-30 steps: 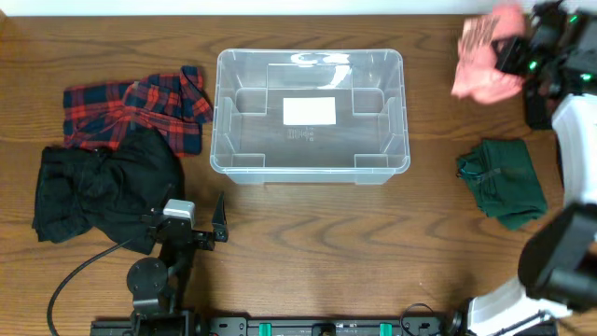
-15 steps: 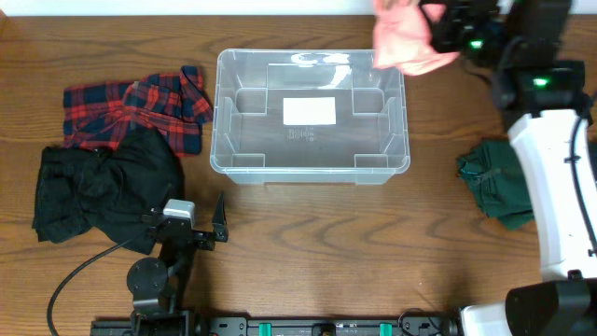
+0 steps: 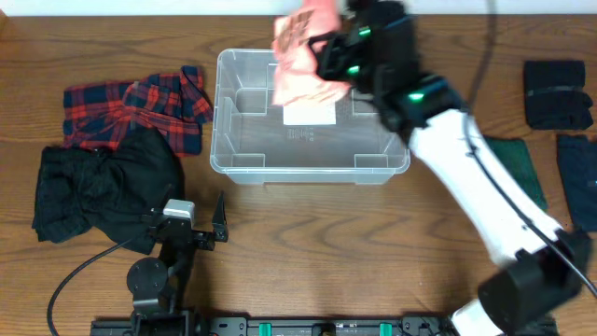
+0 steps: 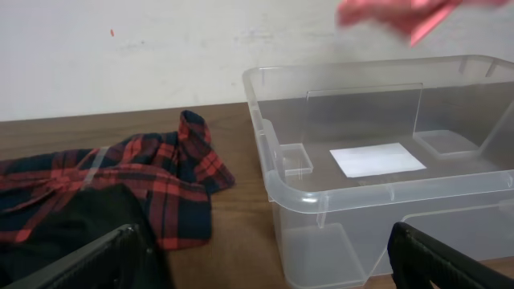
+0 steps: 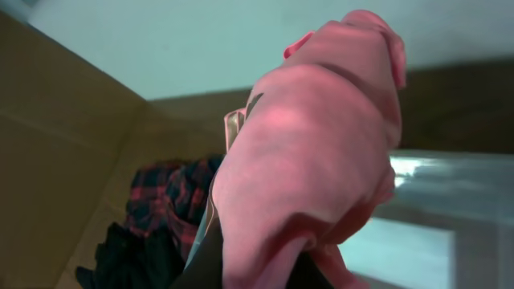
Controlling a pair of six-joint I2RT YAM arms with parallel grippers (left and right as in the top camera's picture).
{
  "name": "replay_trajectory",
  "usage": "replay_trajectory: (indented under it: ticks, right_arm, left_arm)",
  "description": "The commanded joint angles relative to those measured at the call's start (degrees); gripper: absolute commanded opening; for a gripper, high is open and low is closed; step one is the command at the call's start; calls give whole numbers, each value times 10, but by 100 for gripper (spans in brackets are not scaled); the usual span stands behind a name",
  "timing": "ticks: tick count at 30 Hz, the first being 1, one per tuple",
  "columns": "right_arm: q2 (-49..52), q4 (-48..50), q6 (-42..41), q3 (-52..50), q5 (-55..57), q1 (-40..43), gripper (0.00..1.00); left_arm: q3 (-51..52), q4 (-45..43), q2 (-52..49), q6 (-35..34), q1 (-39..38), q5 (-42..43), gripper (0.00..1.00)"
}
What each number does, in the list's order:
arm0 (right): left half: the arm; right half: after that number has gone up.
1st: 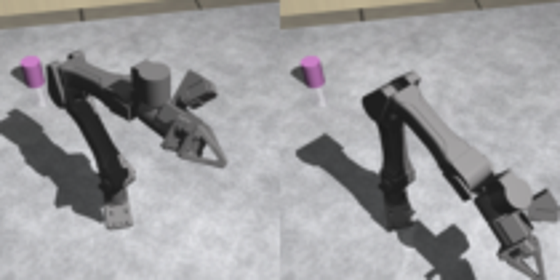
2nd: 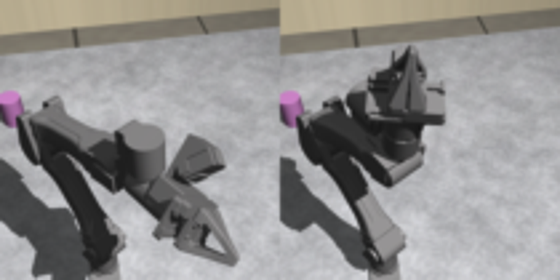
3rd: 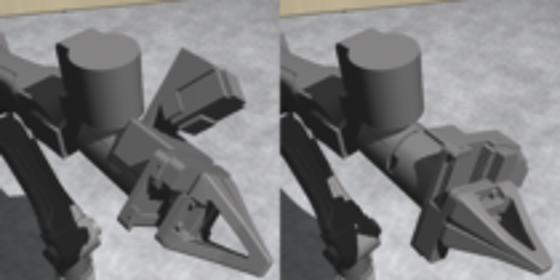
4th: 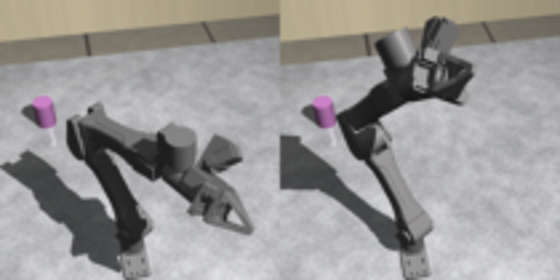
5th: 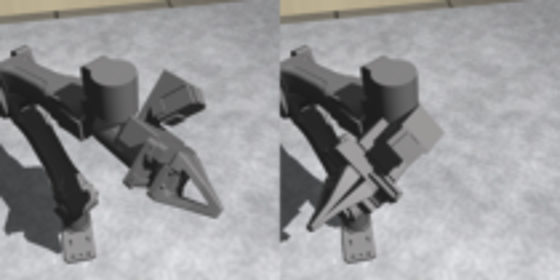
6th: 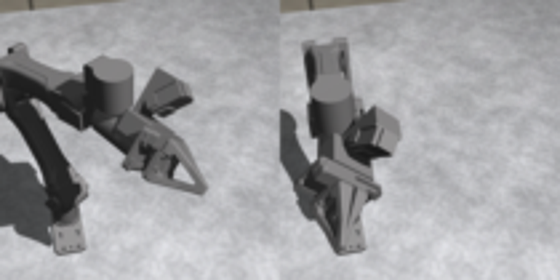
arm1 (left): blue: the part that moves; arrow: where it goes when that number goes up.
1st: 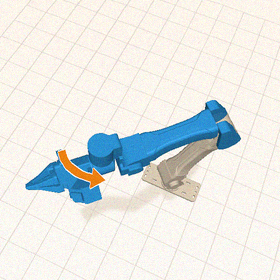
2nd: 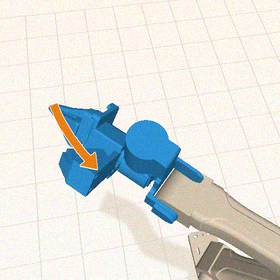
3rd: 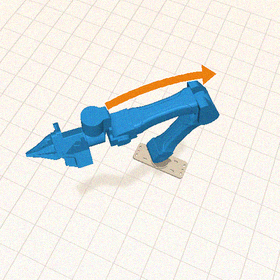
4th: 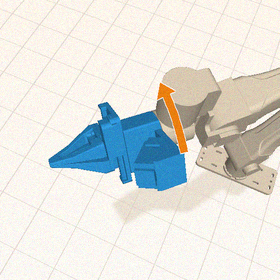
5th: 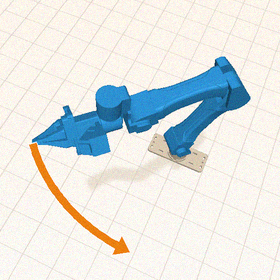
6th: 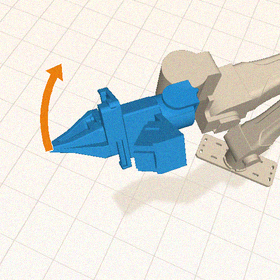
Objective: Pack container
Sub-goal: 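Carry the pink t-shirt left over the clear bin with the right gripper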
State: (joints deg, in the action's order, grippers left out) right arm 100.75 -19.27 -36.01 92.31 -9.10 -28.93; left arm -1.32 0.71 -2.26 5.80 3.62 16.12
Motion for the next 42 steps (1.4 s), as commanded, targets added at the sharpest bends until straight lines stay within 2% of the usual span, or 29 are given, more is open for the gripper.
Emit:
replay_trajectory:
  ticks: [1,8,20,34,42]
  right_arm:
    - [40,19,-54,9,34,-28,1]
    - [121,93,-64,9,33,-51,1]
    - [206,160,-64,9,50,-60,1]
    - [232,177,-64,9,54,-103,1]
    - [230,180,-169,9,26,-107,1]
  left_arm:
    - [11,19,0,-5,2,2,98]
    - [11,19,0,-5,2,2,98]
    - [11,19,0,-5,2,2,98]
    - [11,19,0,-5,2,2,98]
    - [11,19,0,-5,2,2,98]
